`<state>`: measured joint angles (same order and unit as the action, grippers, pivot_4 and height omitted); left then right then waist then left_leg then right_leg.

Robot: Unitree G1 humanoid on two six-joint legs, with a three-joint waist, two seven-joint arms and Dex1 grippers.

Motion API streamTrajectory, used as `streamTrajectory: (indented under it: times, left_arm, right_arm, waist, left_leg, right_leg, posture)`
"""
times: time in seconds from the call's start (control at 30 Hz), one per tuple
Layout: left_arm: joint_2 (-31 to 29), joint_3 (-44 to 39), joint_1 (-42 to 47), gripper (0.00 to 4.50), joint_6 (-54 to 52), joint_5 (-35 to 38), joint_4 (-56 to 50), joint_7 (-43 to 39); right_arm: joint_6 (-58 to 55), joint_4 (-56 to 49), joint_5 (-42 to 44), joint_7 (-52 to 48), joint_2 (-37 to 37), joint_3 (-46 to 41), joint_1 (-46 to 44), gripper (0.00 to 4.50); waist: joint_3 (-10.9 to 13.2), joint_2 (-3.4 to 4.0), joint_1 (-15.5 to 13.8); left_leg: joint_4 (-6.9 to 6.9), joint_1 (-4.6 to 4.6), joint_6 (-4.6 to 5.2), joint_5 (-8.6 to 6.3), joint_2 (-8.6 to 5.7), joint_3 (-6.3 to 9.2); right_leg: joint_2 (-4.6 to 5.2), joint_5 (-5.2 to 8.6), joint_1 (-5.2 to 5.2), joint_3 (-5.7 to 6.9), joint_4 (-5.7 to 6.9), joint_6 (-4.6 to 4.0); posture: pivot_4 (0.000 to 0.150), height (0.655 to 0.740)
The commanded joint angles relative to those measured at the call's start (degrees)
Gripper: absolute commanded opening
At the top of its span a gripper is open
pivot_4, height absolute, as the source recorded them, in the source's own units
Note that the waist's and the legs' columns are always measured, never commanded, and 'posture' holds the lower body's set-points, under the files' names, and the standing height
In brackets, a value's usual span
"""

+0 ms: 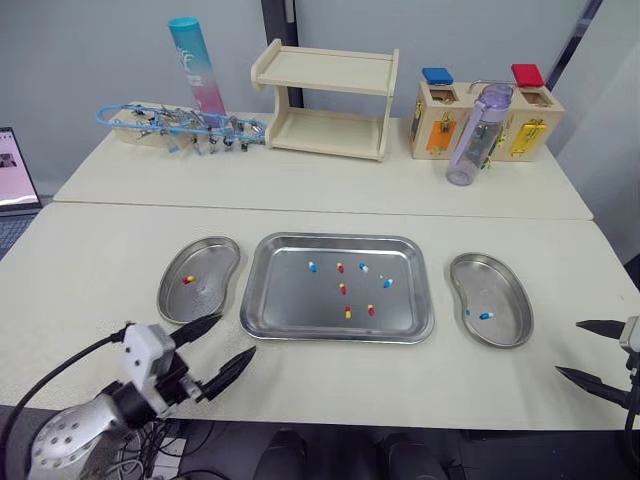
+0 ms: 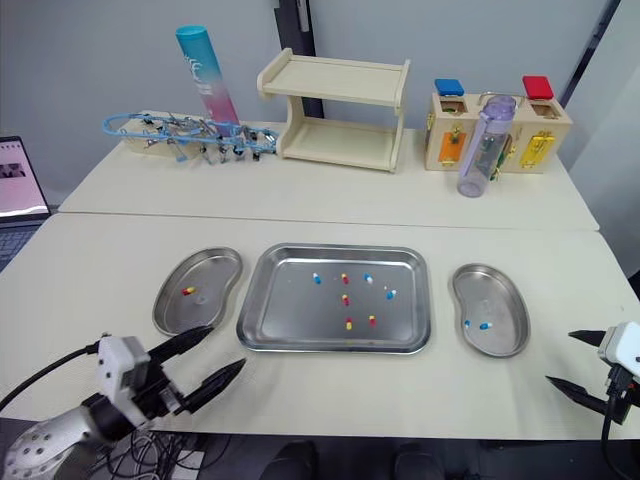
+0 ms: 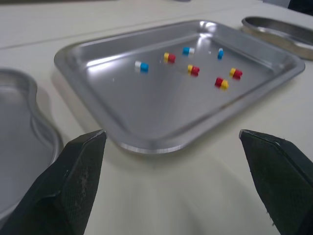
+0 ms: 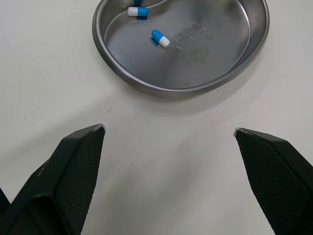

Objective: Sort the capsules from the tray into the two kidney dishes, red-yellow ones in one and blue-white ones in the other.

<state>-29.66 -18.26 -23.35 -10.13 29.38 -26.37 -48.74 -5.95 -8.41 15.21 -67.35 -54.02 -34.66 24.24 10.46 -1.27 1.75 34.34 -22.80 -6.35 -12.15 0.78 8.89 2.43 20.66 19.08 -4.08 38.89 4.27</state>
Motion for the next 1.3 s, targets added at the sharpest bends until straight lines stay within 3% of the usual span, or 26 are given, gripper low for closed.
streamTrajectory:
  times: [0.03, 0.2, 0.37, 0.53, 0.63, 0.8, 1.03, 1.3]
  left_arm:
    - [1.3, 2.9, -0.1, 4.5, -1.4, -0.8, -3.5, 3.4]
    - [2.7, 4.3, -1.6, 4.5, 0.7, -2.2, -1.4, 4.4]
    - [4.5, 5.8, -2.9, 4.5, 4.1, -3.6, 1.0, 4.1]
    - [5.6, 6.6, -2.9, 4.5, 7.2, -4.1, 2.6, 3.9]
    - [5.8, 7.3, -1.7, 4.5, 7.1, -3.7, 2.3, 4.7]
    - [5.9, 8.1, -0.2, 4.5, 5.9, -3.6, 1.4, 6.4]
    - [5.4, 8.3, 0.2, 4.5, 5.1, -3.6, 0.7, 7.4]
    - [5.0, 8.5, 0.9, 4.5, 3.8, -3.6, -0.5, 8.4]
  right_arm:
    - [0.0, -2.9, 1.1, 0.2, -0.1, -2.1, 0.6, 4.49]
    - [-9.0, -12.2, 7.0, 2.7, -1.4, -0.9, -4.3, 4.49]
    - [-24.0, -23.6, 11.9, 12.0, -1.5, 10.1, -16.5, 4.49]
    - [-33.8, -27.5, 12.9, 20.5, 3.1, 25.4, -31.3, 4.49]
    - [-37.3, -25.7, 10.3, 26.0, 10.1, 35.7, -39.6, 4.11]
    - [-37.5, -20.4, 2.5, 31.9, 20.3, 50.1, -48.4, 2.51]
    - [-36.9, -5.3, -8.0, 39.9, 34.8, 60.5, -59.3, 2.51]
    - [-34.4, 10.2, -13.1, 43.3, 45.9, 61.2, -65.8, 2.51]
  waist:
    - [0.0, 0.04, 0.2]
    - [0.0, 0.14, 0.5]
    - [0.0, 0.08, 0.2]
    - [0.0, 0.03, 0.0]
    - [0.0, 0.0, 0.3]
    - [0.0, 0.03, 0.1]
    - [0.0, 0.04, 0.3]
    - [0.0, 0.06, 0.3]
  left_leg:
    - [0.0, 0.0, 0.0, 0.0, 0.0, -0.02]
    - [0.04, 0.04, 0.01, 0.0, 0.01, -0.05]
    - [0.18, -0.02, 0.01, 0.0, 0.0, -0.01]
    - [0.24, -0.1, 0.0, 0.0, 0.0, 0.03]
    - [0.24, -0.1, 0.0, 0.0, -0.01, 0.03]
    - [0.23, -0.09, 0.0, 0.0, -0.01, 0.1]
    - [0.21, -0.08, 0.0, 0.0, 0.0, 0.16]
    - [0.17, -0.08, -0.01, 0.0, -0.01, 0.22]
  right_leg:
    - [0.0, 0.0, 0.0, -0.01, 0.0, 0.0]
    - [-0.01, 0.0, 0.01, -0.06, 0.05, 0.0]
    - [-0.02, -0.01, -0.01, -0.02, 0.06, 0.02]
    - [-0.01, -0.02, 0.03, -0.01, 0.03, 0.03]
    - [-0.01, -0.03, 0.05, -0.01, 0.04, 0.03]
    - [-0.02, -0.03, 0.08, 0.03, 0.09, 0.03]
    - [-0.03, -0.04, 0.13, 0.06, 0.17, 0.02]
    - [-0.04, -0.05, 0.2, 0.11, 0.23, 0.0]
  posture:
    - [0.15, 0.74]
    - [0.15, 0.74]
    - [0.15, 0.74]
    - [0.15, 0.74]
    - [0.15, 0.74]
    - [0.15, 0.74]
    - [0.15, 0.74]
    - [0.15, 0.74]
